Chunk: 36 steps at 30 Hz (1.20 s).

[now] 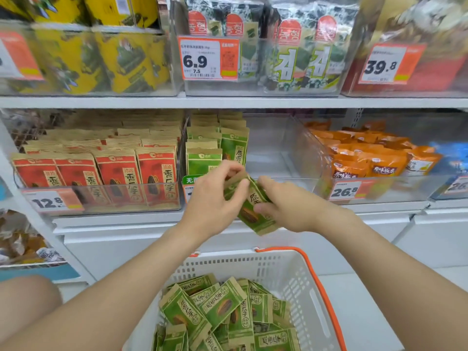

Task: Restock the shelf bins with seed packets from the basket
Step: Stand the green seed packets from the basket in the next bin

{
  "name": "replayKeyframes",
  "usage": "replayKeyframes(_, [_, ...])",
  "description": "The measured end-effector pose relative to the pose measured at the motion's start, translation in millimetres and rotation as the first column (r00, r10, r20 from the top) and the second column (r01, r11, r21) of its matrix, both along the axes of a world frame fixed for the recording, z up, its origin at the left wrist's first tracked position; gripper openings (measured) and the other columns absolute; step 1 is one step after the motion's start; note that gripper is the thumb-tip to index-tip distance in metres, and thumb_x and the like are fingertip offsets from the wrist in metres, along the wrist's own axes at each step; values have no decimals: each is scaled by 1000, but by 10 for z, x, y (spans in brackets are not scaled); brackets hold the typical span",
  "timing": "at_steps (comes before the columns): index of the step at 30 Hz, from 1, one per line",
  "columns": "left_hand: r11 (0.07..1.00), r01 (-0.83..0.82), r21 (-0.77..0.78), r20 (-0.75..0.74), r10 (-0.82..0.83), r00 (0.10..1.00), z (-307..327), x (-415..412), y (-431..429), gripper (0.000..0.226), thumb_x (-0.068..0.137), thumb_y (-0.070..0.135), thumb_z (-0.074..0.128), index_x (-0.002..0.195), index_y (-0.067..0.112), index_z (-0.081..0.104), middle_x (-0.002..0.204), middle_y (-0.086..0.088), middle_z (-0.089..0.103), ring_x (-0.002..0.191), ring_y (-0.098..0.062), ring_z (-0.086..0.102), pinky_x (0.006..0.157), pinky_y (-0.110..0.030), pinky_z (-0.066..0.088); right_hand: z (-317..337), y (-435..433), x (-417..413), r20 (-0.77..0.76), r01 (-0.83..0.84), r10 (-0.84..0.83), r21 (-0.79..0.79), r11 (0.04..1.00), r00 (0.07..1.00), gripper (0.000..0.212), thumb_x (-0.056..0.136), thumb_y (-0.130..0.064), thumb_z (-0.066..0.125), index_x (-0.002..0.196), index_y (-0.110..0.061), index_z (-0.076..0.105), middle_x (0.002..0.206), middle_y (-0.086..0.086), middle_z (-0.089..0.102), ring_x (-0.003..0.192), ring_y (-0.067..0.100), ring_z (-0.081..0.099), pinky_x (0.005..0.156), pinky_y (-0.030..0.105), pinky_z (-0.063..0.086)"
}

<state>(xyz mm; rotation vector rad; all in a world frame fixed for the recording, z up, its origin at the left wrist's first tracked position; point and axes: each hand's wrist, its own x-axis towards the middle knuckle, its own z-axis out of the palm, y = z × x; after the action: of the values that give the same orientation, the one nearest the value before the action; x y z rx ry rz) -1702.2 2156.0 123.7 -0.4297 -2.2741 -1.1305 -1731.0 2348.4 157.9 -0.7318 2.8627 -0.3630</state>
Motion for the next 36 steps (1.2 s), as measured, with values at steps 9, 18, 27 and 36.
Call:
replayKeyframes(9, [880, -352, -320, -139, 324, 936, 343, -306, -346, 48, 96, 29, 54, 139, 8, 50, 139, -9, 51, 132, -27, 44, 113, -44, 37, 165, -167, -245, -370, -27, -385, -750, 661, 846, 21, 102, -29, 67, 120, -22, 58, 106, -5, 71, 98, 18, 64, 81, 35, 48])
replayKeyframes(18, [596, -237, -767, -64, 296, 953, 414, -752, -367, 55, 94, 51, 40, 125, 12, 63, 138, -8, 60, 137, -29, 47, 122, -52, 28, -150, -366, -931, -116, 320, -431, -507, 800, 895, 23, 88, -39, 78, 101, -20, 72, 85, 4, 71, 95, 31, 64, 81, 42, 56])
replayKeyframes(27, [428, -182, -885, -101, 204, 974, 525, -972, -380, 48, 85, 57, 46, 105, 21, 72, 105, -3, 73, 117, -28, 61, 120, -58, 27, -210, -688, -1252, 4, 329, -344, -303, 894, 939, 8, 88, -24, 66, 85, -19, 61, 78, -3, 59, 82, 26, 59, 48, 17, 35])
replayKeyframes(36, [461, -248, -852, -93, 333, 938, 474, -1045, -432, 69, 82, 73, 37, 115, 21, 69, 120, -3, 67, 118, -28, 58, 105, -53, 37, -285, -766, -1421, 94, 377, -380, -474, 796, 920, 26, 73, -25, 77, 98, -18, 71, 95, 3, 73, 88, 25, 64, 72, 29, 46])
